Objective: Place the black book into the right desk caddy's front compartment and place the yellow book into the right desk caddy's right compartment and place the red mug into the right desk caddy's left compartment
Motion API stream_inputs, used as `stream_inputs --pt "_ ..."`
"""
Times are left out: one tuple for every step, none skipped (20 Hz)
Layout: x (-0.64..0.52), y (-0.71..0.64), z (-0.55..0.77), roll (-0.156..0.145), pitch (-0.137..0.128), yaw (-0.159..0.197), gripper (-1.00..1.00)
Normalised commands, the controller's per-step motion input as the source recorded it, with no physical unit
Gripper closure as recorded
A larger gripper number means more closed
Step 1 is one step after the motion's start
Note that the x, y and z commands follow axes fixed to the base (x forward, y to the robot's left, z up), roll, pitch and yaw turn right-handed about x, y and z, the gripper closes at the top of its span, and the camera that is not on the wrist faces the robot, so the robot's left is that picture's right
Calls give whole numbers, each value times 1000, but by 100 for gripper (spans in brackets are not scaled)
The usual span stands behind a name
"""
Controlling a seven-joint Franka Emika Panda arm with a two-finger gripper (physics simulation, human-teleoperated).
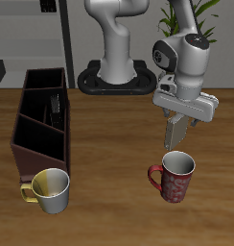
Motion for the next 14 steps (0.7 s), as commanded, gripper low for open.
stream_inputs --pt "0 73 -247 86 49 -22 -100" --pt "-5 67 -310 120 100 -27 -100" --pt "-72 40 -232 29 50 -49 100" --pt "-79 121 -139 118 6 -24 100" --pt "49 5 3 0 0 0 100" --pt "-88 -11 -149 42 24 -42 100" --pt "-64 -94 -128 3 59 -63 100" --pt "-99 14 12 20 -34 27 100" --pt "-117 -78 13 53 -53 40 100" --pt "20 -79 33 5 6 -9 100" --pt "-49 -132 110 12 -7 1 100" --pt "-179 -244 280 38 -63 11 100" --pt "11 -120 89 -9 -35 13 100" --pt "-152 -408 345 -15 -35 7 100"
